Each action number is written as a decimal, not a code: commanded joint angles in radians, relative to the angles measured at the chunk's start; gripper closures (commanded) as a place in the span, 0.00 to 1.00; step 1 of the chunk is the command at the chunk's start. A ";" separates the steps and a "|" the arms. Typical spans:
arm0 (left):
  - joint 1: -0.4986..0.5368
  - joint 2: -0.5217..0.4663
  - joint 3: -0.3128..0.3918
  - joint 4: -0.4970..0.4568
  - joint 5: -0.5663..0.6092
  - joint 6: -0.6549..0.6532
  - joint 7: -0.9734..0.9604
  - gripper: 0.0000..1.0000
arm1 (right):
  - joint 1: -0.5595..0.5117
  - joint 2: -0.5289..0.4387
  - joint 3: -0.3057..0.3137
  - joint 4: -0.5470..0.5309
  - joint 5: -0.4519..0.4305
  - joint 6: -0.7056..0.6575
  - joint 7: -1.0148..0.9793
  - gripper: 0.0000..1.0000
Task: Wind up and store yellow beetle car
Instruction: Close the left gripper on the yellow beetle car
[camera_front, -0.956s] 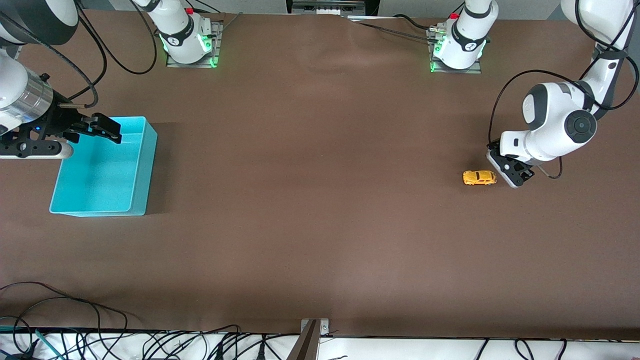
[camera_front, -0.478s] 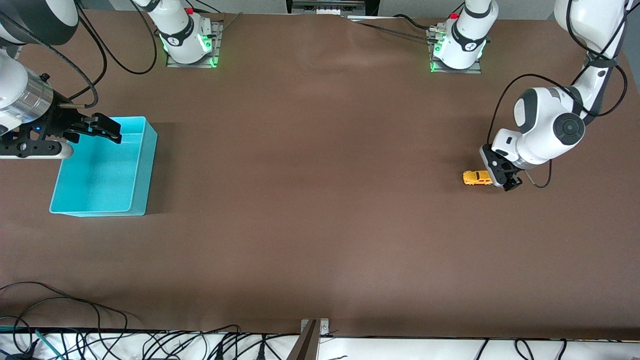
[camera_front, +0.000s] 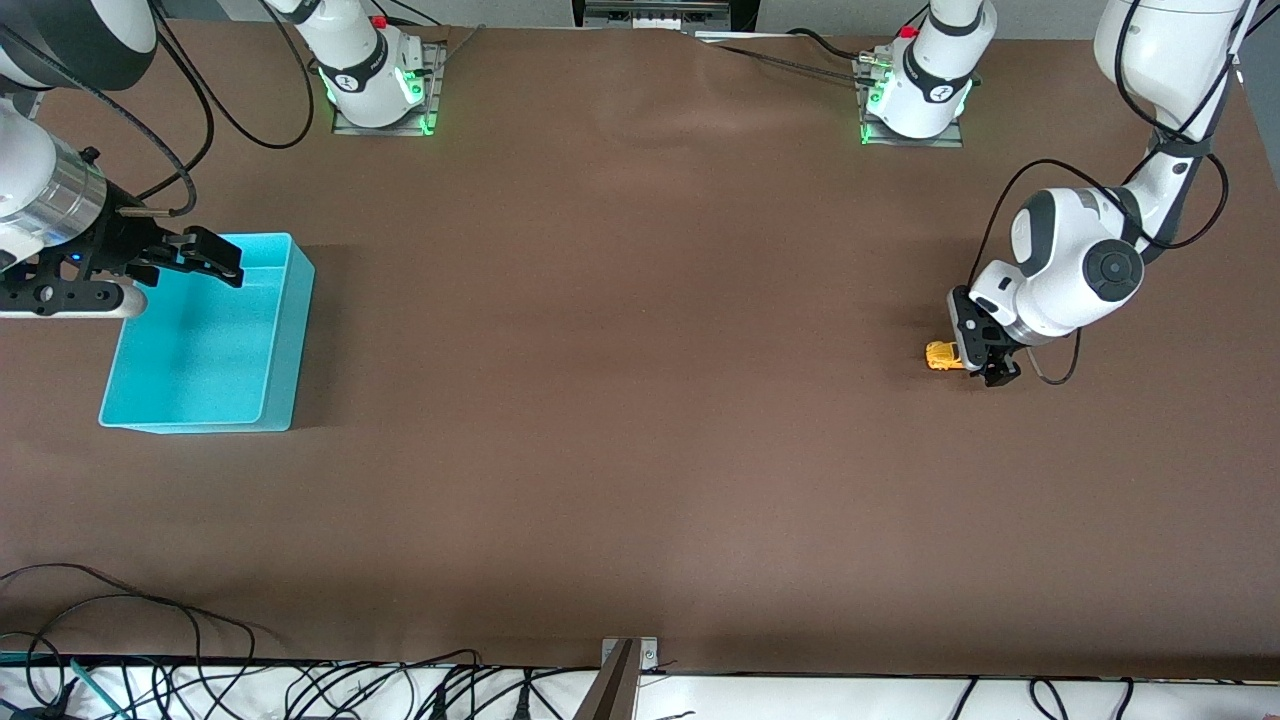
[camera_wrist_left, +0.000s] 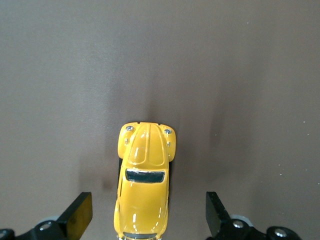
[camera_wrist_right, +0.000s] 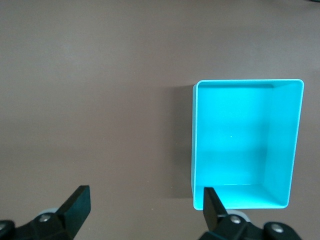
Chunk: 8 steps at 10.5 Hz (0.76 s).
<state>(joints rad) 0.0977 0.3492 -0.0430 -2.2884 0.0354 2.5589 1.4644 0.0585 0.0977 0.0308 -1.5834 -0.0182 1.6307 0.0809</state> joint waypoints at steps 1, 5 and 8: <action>-0.001 0.005 0.003 0.000 0.015 0.017 0.030 0.30 | 0.001 0.002 0.001 0.010 -0.013 -0.009 -0.009 0.00; -0.001 0.005 0.003 0.001 0.026 0.017 0.031 1.00 | 0.000 0.002 0.001 0.010 -0.013 -0.008 -0.009 0.00; -0.029 0.001 0.002 0.006 0.070 0.017 0.111 1.00 | 0.000 0.002 0.001 0.010 -0.013 -0.008 -0.009 0.00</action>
<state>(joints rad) 0.0883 0.3569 -0.0443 -2.2857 0.0781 2.5721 1.5429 0.0585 0.0978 0.0307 -1.5834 -0.0182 1.6307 0.0809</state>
